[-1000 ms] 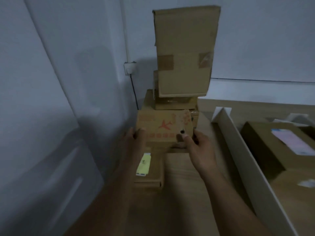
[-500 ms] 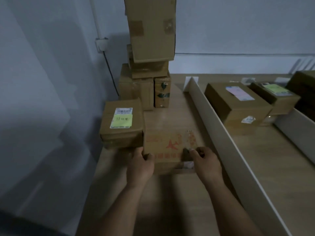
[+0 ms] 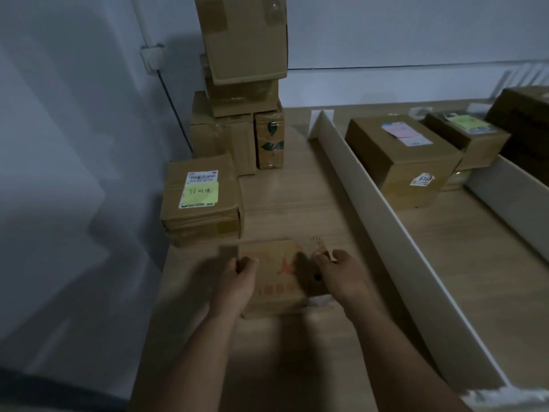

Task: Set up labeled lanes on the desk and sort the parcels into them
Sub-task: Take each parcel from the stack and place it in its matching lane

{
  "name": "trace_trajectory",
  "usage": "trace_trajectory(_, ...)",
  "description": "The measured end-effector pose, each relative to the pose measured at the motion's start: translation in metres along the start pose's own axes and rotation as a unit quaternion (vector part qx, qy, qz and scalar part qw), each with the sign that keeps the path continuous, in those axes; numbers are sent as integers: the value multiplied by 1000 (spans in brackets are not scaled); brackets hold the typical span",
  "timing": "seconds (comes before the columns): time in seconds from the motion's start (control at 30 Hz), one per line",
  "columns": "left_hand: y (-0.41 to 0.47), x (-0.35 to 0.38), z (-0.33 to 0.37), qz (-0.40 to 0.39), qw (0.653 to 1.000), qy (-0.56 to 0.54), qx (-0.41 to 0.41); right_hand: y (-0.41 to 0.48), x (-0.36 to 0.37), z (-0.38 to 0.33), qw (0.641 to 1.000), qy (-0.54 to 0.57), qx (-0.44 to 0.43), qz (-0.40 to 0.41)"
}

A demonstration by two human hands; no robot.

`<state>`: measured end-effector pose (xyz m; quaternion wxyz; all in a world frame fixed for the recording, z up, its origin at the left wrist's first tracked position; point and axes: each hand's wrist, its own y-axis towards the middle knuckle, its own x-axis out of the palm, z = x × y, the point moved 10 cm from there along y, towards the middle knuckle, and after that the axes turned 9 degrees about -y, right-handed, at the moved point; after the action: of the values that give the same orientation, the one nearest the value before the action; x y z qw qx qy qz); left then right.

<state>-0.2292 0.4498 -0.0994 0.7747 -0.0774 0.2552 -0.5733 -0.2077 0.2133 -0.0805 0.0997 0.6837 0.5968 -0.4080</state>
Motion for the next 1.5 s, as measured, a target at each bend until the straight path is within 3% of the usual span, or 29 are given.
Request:
trace_trajectory(0.4,0,-10,10,63,992,-99,51,-8,-31,-3,992,74,-17,97)
trace_trajectory(0.67,-4,-5,6,63,992,-63,87,-12,-10,16,993,93,-42,57)
trace_trajectory(0.83,-17,-8,5,77,990,-93,70,-12,-14,20,983,176,1,46)
trace_trajectory(1.27,-13,1,-33,87,996,-33,16,-8,-16,44,992,107,-3,72)
trace_trajectory(1.4,-17,-9,-21,120,992,-8,26,-11,-37,65,989,61,74,114)
trace_trajectory(1.5,-21,8,-6,58,997,17,53,-17,-36,65,995,-22,75,69)
